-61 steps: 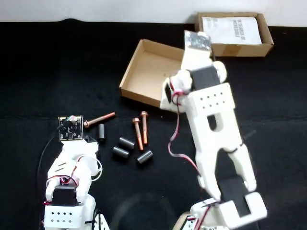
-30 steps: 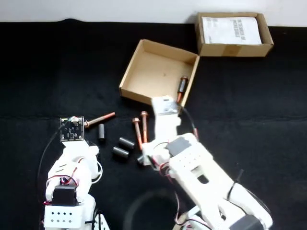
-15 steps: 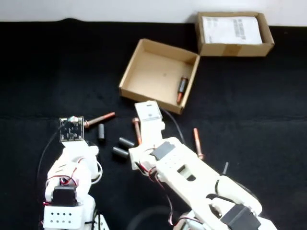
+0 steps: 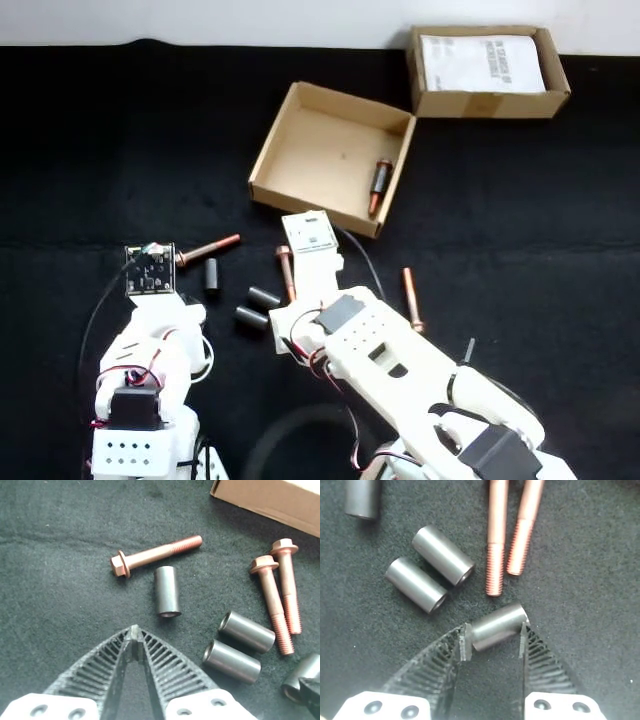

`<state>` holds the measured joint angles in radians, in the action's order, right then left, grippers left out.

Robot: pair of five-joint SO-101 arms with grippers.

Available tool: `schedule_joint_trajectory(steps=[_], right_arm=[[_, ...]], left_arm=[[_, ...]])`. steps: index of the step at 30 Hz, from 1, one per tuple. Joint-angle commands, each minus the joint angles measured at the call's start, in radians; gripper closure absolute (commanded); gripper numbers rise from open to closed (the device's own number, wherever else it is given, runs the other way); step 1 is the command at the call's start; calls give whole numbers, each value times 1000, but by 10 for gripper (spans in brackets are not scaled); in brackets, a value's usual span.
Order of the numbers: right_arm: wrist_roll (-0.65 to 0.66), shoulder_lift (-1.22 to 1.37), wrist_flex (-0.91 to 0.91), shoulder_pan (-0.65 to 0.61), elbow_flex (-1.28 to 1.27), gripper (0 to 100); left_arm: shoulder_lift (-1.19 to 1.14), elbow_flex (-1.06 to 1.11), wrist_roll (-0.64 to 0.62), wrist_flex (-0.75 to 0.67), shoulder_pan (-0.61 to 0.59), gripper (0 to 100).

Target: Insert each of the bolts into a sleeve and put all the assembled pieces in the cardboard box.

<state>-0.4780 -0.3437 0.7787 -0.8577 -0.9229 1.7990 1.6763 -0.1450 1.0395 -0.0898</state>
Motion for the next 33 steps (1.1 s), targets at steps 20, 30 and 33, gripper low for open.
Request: schedule_joint_trajectory(steps=[20,30,33], right_arm=[[-5,13,-82,-105,5,846],[31,13,-76,-45,5,842],[54,13,-81,-16,8,842]], left_arm=[[8,19,3,2,-8,986],[8,19,3,2,-8,986],[8,19,3,2,-8,986]])
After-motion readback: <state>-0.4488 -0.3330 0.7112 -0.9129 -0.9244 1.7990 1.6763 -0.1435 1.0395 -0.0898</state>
